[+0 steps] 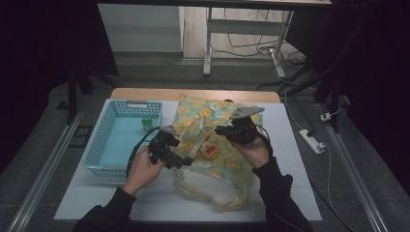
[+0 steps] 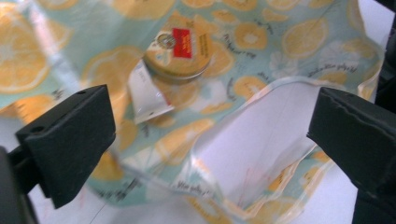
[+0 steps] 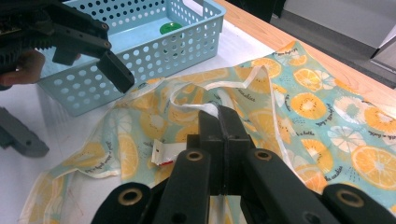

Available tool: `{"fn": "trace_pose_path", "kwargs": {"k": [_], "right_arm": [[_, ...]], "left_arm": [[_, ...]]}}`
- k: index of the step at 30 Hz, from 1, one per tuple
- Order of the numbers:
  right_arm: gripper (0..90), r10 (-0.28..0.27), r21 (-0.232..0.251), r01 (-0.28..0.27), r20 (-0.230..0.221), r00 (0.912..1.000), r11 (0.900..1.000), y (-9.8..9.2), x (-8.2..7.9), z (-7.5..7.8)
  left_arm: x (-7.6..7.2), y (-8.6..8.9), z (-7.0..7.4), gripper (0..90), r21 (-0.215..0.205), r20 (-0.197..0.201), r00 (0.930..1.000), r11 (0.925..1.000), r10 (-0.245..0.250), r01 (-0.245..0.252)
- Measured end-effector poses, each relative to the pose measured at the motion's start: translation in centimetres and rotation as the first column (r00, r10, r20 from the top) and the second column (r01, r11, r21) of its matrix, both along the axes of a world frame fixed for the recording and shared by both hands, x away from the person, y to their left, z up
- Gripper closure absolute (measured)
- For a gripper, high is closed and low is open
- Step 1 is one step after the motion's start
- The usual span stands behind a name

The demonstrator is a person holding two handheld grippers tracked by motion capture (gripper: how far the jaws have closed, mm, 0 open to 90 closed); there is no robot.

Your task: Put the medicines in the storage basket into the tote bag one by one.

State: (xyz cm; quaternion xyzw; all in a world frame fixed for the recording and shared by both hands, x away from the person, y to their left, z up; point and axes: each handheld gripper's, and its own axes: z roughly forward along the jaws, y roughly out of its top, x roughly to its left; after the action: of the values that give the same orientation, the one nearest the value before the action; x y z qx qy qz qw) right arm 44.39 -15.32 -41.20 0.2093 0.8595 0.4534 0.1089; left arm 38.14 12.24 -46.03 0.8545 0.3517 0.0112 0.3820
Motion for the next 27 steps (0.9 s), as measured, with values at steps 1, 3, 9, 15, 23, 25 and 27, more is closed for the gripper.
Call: {"fn": "trace_pose_path", "kwargs": {"k": [1, 3, 9, 15, 23, 25, 27], "right_arm": [[90.0, -0.001, -0.001, 0.001, 0.000, 1.0000, 1.000, 0.0, 0.0, 0.0], [90.0, -0.001, -0.001, 0.001, 0.000, 1.0000, 1.000, 0.0, 0.0, 0.0], [90.0, 0.001, -0.001, -0.001, 0.000, 1.0000, 1.000, 0.0, 0.0, 0.0], [90.0, 0.000, -0.002, 0.000, 0.002, 1.0000, 1.000, 0.0, 0.0, 0.0], [90.0, -0.001, -0.003, 0.001, 0.004, 1.0000, 1.000, 0.0, -0.1, 0.0], [90.0, -0.001, -0.004, 0.001, 0.005, 1.0000, 1.000, 0.0, -0.1, 0.0], [90.0, -0.002, -0.002, 0.002, 0.005, 1.0000, 1.000, 0.0, -0.1, 0.0]], "left_arm": [[0.0, 0.4, 0.0, 0.0, 0.001, 0.004, 1.0000, 1.0000, 0.003, -0.003], [-0.1, 0.9, 0.0, 0.0, -0.004, 0.007, 0.9999, 0.9999, 0.014, -0.014], [0.0, 2.6, -0.1, 0.0, -0.024, 0.018, 0.9988, 0.9987, 0.046, -0.046], [0.3, 4.4, -0.1, 0.0, -0.059, 0.017, 0.9965, 0.9950, 0.082, -0.081], [0.5, 6.4, 0.3, 0.0, -0.028, 0.051, 0.9897, 0.9908, 0.134, -0.133], [0.6, 6.9, 0.3, 0.0, -0.019, 0.062, 0.9852, 0.9871, 0.160, -0.159], [0.7, 7.5, 0.3, 0.0, -0.008, 0.061, 0.9813, 0.9832, 0.183, -0.182]]}}
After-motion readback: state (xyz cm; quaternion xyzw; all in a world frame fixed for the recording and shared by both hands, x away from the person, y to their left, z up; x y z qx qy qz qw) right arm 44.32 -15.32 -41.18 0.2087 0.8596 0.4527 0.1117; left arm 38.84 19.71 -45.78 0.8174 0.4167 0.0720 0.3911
